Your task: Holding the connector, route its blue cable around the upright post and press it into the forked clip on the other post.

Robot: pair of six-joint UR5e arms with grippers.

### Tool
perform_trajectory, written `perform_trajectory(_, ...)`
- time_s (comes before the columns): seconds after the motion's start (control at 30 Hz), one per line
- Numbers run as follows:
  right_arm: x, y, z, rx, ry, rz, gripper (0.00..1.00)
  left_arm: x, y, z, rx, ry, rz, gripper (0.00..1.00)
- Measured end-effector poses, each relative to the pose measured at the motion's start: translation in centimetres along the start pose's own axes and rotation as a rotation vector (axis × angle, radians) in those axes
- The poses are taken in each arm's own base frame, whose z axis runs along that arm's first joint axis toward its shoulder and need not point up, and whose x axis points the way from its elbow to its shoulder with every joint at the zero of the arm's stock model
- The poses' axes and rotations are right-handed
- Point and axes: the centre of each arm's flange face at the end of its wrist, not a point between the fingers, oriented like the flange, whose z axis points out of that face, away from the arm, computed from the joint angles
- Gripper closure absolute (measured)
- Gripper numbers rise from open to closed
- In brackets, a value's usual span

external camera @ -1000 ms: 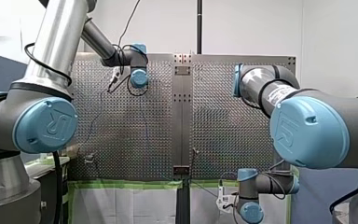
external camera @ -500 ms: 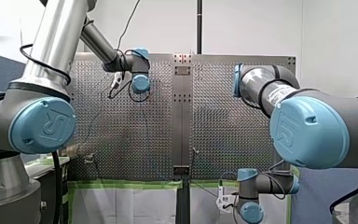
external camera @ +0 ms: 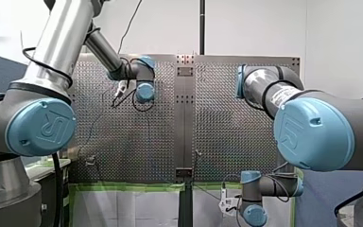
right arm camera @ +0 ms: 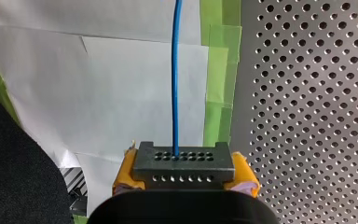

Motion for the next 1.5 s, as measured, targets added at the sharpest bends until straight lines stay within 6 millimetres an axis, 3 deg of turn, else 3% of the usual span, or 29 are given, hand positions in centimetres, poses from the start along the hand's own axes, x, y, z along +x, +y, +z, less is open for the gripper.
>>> perform_trajectory(0.27,0.0,0.0,0.0,0.0,0.001,0.0,1.0,3.4,-2.4,-0.4,0.03,0.041,0.031,0.02)
perform_trajectory(0.5,0.0,0.0,0.0,0.0,0.002,0.0,1.0,5.9,-3.3,-1.3,0.043,0.051,0.04,0.02)
perform_trajectory(0.77,0.0,-0.1,0.0,0.001,0.001,-0.001,1.0,7.5,-3.6,-2.1,0.05,0.04,0.033,0.02)
perform_trajectory(1.07,0.0,-0.2,-0.1,0.005,0.001,-0.001,1.0,7.9,-4.0,-2.5,0.058,0.031,0.029,0.02)
perform_trajectory(1.5,0.0,-0.3,-0.1,0.007,0.001,-0.001,1.0,12.2,-6.4,-1.9,0.078,0.065,0.057,0.02)
